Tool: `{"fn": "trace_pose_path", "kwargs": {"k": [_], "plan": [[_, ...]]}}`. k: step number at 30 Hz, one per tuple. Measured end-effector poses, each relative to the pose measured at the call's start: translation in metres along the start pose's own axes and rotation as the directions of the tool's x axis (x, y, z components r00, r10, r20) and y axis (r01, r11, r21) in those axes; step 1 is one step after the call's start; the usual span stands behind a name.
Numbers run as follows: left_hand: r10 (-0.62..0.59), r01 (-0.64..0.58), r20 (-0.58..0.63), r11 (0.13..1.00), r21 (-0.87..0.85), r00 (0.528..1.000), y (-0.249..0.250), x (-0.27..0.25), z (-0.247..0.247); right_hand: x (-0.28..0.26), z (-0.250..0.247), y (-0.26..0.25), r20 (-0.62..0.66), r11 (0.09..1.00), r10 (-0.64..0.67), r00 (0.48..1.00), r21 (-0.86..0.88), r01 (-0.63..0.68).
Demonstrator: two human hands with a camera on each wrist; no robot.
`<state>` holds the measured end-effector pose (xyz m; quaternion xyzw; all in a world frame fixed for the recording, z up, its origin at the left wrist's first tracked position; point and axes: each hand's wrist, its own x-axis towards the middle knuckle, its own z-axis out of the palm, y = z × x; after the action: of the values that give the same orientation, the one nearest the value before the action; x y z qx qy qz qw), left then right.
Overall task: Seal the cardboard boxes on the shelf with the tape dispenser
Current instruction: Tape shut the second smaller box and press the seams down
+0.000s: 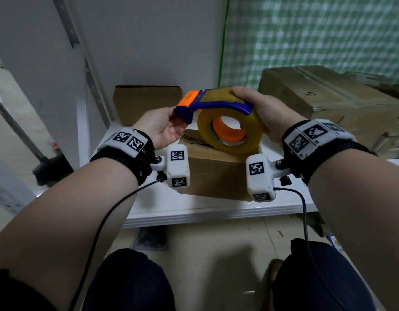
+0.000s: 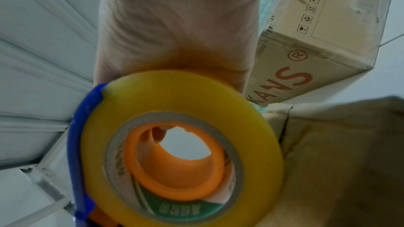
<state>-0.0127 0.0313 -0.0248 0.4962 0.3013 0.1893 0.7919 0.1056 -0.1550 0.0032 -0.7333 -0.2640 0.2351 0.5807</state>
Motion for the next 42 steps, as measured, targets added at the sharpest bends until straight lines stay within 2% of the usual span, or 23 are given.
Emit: {"fn": "trace_pose_path", "kwargs": {"k": [3, 7, 11, 15, 22, 28, 31, 35, 37, 42], "plan": [[-0.002, 0.003, -0.019, 0.999, 0.047, 1.0, 0.0, -0.003, 0.002, -0.003, 0.001, 0.0, -0.016, 1.0, -0.016, 1.0, -0.006, 0.016], [0.058, -0.045, -0.087, 0.988, 0.147, 0.994, 0.002, -0.003, 0.001, -0.004, 0.003, -0.006, -0.046, 0.997, -0.034, 0.998, -0.071, 0.03], [0.046, -0.005, -0.152, 0.965, 0.261, 0.987, 0.002, -0.001, -0.005, -0.002, 0.005, -0.021, -0.018, 0.979, -0.019, 1.0, -0.205, 0.015], [0.006, 0.049, -0.188, 0.956, 0.289, 0.982, 0.001, -0.002, -0.011, -0.002, 0.008, -0.03, 0.028, 0.951, 0.028, 0.999, -0.308, -0.018], [0.006, 0.1, -0.266, 0.919, 0.381, 0.964, -0.001, -0.003, -0.03, -0.011, 0.009, -0.048, 0.043, 0.884, 0.055, 0.998, -0.467, -0.028], [-0.055, 0.122, -0.24, 0.955, 0.272, 0.969, -0.014, -0.004, -0.034, -0.012, 0.017, -0.056, 0.058, 0.827, 0.076, 0.995, -0.562, -0.031], [-0.152, 0.166, -0.165, 0.983, 0.077, 0.974, -0.026, -0.008, -0.034, -0.017, 0.019, -0.062, 0.084, 0.773, 0.096, 0.992, -0.634, -0.021], [-0.204, 0.184, -0.129, 0.971, -0.154, 0.97, -0.035, -0.013, -0.03, -0.014, 0.022, -0.067, -0.004, 0.731, 0.059, 0.998, -0.681, -0.046], [-0.197, 0.173, -0.109, 0.964, -0.202, 0.974, -0.039, -0.014, -0.028, -0.013, 0.028, -0.069, -0.063, 0.704, 0.017, 0.998, -0.708, -0.057], [-0.203, 0.171, -0.094, 0.947, -0.272, 0.975, -0.057, -0.012, -0.026, -0.007, 0.047, -0.063, -0.134, 0.562, -0.038, 0.99, -0.822, -0.09]]}}
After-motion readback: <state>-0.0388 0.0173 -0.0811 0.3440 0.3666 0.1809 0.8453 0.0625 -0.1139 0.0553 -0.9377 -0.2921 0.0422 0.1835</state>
